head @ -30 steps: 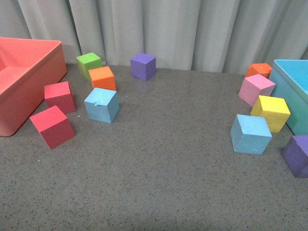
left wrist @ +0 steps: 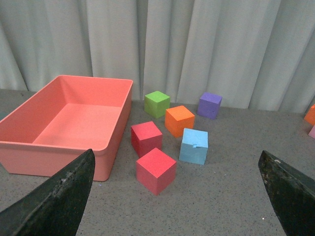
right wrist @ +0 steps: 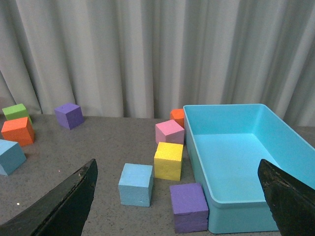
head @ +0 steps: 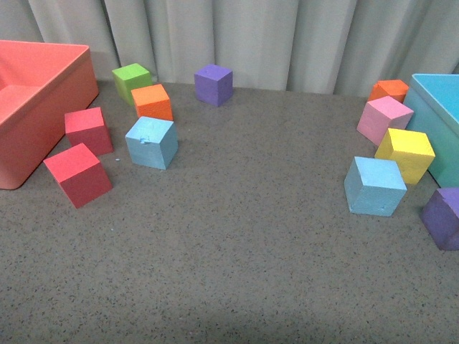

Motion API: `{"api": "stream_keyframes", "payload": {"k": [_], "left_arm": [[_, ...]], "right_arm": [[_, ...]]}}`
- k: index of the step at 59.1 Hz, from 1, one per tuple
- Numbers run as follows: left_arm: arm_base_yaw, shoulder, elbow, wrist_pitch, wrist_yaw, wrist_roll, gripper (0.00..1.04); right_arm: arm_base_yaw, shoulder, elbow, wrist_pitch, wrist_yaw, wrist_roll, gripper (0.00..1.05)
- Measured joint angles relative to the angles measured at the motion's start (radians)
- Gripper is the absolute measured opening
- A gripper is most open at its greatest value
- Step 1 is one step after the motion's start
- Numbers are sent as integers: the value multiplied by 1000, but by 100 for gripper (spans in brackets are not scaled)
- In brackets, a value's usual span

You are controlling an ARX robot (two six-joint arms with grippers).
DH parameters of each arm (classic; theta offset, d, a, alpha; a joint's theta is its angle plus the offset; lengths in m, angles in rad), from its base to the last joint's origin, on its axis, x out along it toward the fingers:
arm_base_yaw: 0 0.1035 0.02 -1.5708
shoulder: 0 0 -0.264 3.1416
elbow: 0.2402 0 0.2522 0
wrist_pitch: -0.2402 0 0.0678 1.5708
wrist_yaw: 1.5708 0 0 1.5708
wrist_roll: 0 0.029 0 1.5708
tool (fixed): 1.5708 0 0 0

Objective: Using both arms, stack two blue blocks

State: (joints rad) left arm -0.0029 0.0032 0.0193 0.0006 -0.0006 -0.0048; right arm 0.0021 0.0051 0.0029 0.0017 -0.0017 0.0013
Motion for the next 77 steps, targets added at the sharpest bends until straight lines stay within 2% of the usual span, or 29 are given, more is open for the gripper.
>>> {"api": "stream_keyframes", "payload": {"k": [25,26,30,32,35,42,46,55,77], "left_arm": [[0,0,0,0,0,0,98],[0,0,0,0,0,0,98],[0,0,0,0,-2,0,98],[0,0,0,0,-1,0,98],[0,0,0,0,-1,0,98],[0,0,0,0,0,0,98],[0,0,0,0,0,0,98],[0,0,0,0,0,0,98],[0,0,0,0,0,0,98]], "right_arm": [[0,0,0,0,2,-1,95],[11,5,0,0,37,-14,95],[99,89,12,16,329,-156,95],[110,165,22,51,378,-193,95],[111,262,37,117,373,-210,95],[115,696,165,368,307,-167,95],[127,990,290,410,261,-112,95],[132,1430,555,302,177,48,95],[160,1845,957,-27,79,172,95]]}}
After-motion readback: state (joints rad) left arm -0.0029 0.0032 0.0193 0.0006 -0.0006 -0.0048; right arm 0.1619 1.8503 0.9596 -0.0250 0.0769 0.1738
